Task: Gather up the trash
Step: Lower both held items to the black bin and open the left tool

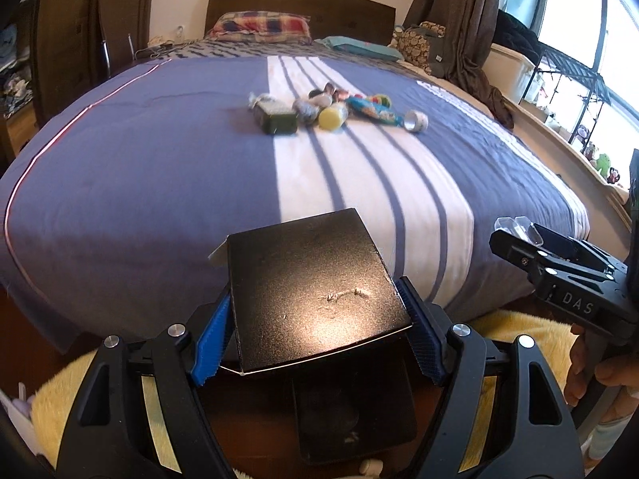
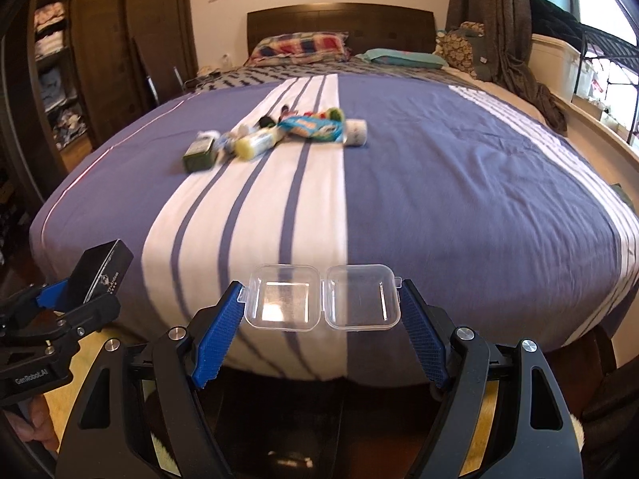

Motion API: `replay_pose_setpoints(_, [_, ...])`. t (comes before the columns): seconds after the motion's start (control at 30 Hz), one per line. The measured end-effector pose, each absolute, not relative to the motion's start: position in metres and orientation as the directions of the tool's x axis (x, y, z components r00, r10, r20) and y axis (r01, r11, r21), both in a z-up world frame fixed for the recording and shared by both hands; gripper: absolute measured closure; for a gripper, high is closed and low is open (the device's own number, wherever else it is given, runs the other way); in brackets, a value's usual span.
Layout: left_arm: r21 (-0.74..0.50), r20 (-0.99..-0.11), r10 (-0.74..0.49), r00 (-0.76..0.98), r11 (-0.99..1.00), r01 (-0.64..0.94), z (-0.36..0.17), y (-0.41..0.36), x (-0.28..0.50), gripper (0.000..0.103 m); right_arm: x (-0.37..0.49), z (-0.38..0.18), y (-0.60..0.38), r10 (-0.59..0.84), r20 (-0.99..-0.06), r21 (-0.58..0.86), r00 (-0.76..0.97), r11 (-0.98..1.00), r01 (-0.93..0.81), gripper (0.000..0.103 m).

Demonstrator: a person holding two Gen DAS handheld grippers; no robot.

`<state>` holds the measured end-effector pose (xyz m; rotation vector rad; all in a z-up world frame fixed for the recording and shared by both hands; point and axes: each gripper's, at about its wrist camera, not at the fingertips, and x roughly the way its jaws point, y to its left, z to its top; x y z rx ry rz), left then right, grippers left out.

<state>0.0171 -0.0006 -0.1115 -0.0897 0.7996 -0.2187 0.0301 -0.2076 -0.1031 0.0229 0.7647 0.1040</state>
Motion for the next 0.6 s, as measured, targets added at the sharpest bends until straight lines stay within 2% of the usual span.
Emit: replay_pose_setpoints(0.6, [-0.178, -0.852, -0.258, 0.456, 0.961, 0.211, -0.206, -0.019, 0.001, 0.03, 0.015, -0.191, -0.214, 0.175, -0.839, 0.148, 0.515, 0.985, -0.093, 0.025])
